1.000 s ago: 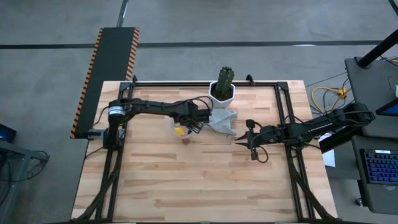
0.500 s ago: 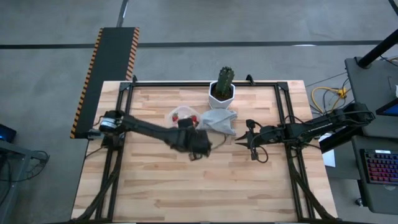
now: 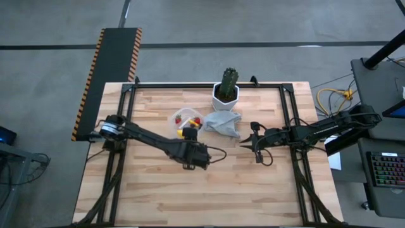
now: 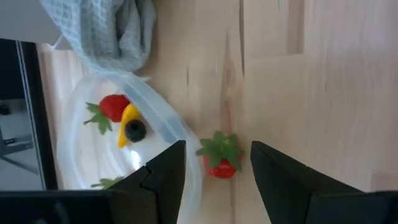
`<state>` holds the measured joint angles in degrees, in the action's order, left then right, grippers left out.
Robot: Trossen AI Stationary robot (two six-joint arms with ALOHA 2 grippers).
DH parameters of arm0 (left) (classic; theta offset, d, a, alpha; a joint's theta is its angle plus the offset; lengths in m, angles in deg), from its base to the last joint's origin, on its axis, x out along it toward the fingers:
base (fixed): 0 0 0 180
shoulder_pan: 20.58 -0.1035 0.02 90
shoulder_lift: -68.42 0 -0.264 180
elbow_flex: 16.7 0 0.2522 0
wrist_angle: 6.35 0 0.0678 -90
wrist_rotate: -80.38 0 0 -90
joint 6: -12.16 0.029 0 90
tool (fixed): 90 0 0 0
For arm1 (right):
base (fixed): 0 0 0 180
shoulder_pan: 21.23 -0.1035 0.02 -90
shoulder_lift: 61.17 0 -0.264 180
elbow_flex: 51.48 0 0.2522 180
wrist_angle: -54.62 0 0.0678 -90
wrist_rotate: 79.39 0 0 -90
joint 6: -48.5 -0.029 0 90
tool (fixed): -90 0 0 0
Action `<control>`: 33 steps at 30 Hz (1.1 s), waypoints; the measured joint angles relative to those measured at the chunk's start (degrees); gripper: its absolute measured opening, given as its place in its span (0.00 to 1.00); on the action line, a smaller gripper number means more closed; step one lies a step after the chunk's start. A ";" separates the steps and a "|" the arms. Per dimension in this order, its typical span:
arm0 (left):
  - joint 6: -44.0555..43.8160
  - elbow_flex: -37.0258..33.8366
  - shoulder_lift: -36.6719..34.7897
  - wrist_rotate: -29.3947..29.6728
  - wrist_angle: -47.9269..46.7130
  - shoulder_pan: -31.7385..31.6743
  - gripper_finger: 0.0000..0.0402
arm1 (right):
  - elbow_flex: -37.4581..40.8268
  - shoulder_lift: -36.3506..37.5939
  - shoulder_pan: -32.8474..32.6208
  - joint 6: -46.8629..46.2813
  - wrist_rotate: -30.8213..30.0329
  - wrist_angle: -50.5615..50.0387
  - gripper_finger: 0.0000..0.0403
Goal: Pick and placing Produce into tupperware
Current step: Put the strawberry into the transparent bin
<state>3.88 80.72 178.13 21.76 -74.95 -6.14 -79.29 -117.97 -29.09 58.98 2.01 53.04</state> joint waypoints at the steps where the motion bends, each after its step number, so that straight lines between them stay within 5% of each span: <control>1: -0.17 -0.58 0.01 0.23 1.00 0.00 0.41 | 0.04 0.00 0.01 0.00 -0.09 -0.02 0.14; 33: -0.28 -12.65 0.05 1.19 16.98 -0.37 0.41 | 0.27 0.00 0.01 0.00 -0.46 0.05 0.14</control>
<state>3.61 68.07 178.18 22.95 -57.98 -6.51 -79.03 -117.97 -29.07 58.98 1.55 53.09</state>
